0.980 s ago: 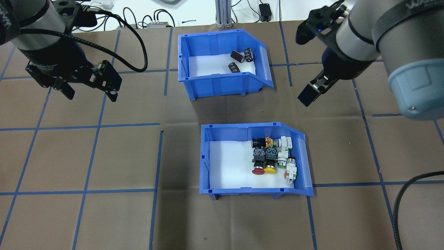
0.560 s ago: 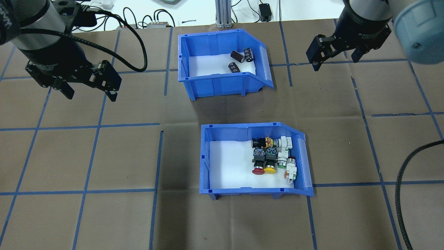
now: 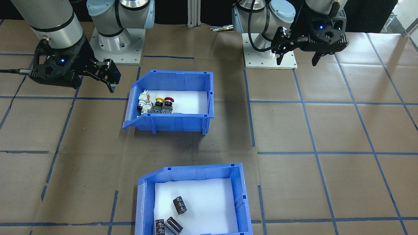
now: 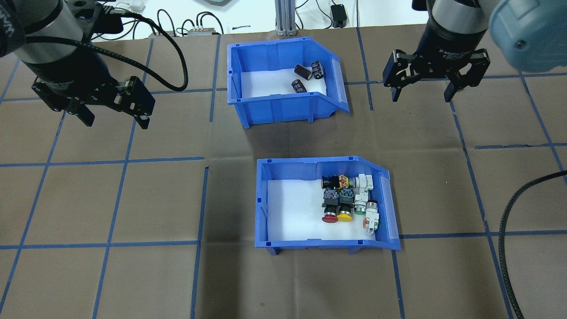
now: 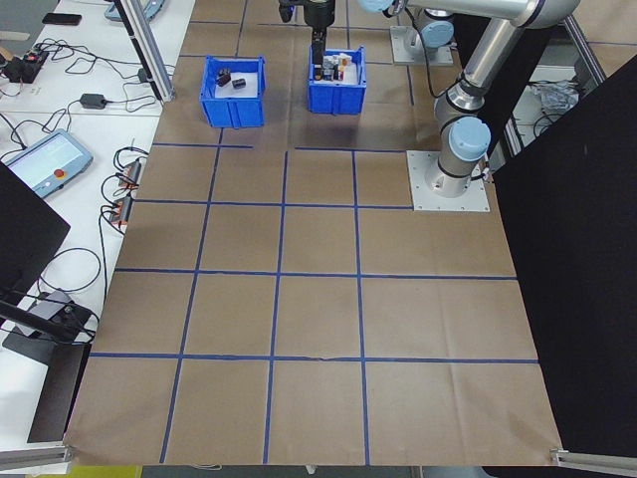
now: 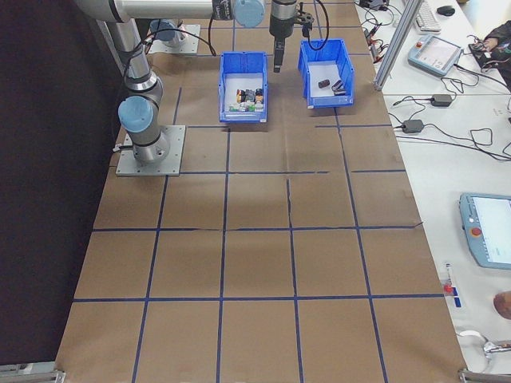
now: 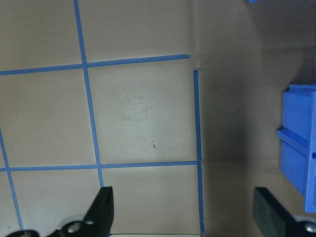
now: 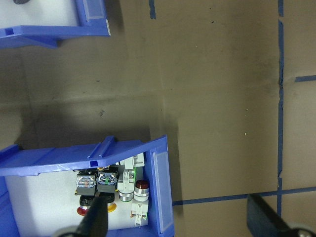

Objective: Place battery box in front

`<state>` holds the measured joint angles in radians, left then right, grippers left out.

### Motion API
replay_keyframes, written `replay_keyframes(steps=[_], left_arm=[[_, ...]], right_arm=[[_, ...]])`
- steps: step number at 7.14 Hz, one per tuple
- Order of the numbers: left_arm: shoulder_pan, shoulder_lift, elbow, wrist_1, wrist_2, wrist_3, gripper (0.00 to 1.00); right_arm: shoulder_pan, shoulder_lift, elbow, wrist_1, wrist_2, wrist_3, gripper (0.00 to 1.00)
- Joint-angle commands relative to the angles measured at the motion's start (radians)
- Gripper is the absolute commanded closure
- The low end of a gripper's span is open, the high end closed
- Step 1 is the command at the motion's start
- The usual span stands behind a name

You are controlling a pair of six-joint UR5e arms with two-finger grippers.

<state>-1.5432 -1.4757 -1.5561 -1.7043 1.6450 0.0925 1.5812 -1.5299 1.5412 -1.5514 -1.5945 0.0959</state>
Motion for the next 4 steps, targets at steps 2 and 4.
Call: replay_keyframes(steps=[2, 4], left_arm=[[0.000, 0.000, 0.001, 0.000, -0.001, 0.000, 0.00], [0.000, -0.001, 0.001, 0.000, -0.001, 0.000, 0.00]], right_arm=[[0.003, 0.007, 0.004, -0.003, 0.005, -0.010, 0.00], [0.003, -0.001, -0.003, -0.009, 0.008, -0.010, 0.00]])
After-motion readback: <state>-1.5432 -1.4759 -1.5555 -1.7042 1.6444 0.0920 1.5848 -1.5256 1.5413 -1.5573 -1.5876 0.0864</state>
